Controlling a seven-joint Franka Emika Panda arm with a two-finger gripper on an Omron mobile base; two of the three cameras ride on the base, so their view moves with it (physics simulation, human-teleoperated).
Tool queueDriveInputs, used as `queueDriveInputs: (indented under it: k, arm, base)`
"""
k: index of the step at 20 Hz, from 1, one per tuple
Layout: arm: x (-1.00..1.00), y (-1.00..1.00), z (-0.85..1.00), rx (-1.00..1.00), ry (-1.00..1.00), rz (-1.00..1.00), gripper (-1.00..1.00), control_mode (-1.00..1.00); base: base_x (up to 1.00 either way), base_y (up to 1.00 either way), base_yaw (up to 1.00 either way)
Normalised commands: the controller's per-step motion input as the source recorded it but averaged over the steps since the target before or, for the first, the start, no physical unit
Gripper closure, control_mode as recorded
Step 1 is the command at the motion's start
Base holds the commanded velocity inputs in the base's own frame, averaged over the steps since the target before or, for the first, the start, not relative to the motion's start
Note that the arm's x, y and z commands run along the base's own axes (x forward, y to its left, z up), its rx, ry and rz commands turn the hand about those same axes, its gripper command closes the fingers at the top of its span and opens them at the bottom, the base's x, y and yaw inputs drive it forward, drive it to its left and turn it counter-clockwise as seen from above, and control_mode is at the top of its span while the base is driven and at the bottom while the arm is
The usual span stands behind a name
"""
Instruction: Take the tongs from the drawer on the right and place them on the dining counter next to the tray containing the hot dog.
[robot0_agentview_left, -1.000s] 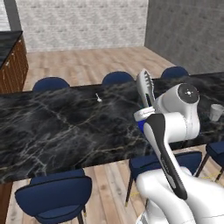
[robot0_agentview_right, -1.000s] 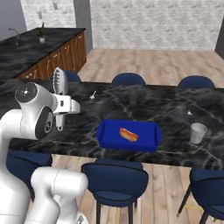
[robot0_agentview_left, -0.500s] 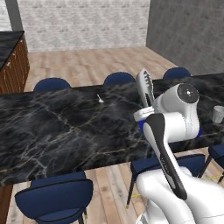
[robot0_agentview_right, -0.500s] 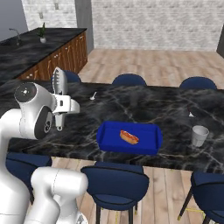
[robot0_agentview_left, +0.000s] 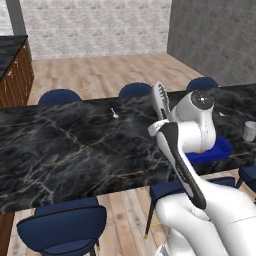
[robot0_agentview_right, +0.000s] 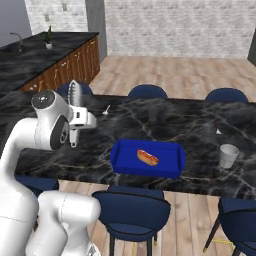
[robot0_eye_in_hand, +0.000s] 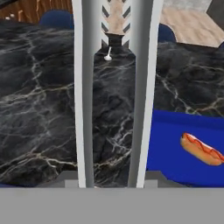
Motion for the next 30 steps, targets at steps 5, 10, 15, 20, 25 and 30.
queueDriveInputs:
  k: [5, 10, 15, 20, 25, 30]
  arm:
    - [0.58, 0.00, -0.35, 0.00, 0.20, -0.03, 1.00, -1.00]
    - [0.49, 0.00, -0.42, 0.00, 0.22, -0.05, 1.00, -1.00]
    - [0.33, 0.00, -0.62, 0.00, 0.15, -0.02, 1.00, -1.00]
    - [0.40, 0.00, -0.51, -0.06, 0.10, -0.02, 1.00, -1.00]
    - [0.11, 0.04, -0.51, -0.11, 0.03, -0.02, 1.00, -1.00]
    - [0.00, 0.05, -0.45, -0.02, 0.00, 0.00, 1.00, -1.00]
  base:
    - [0.00, 0.00, 0.00]
    - [0.00, 0.00, 0.00]
    - [0.00, 0.00, 0.00]
    - [0.00, 0.00, 0.00]
    - [0.00, 0.00, 0.00]
    - [0.00, 0.00, 0.00]
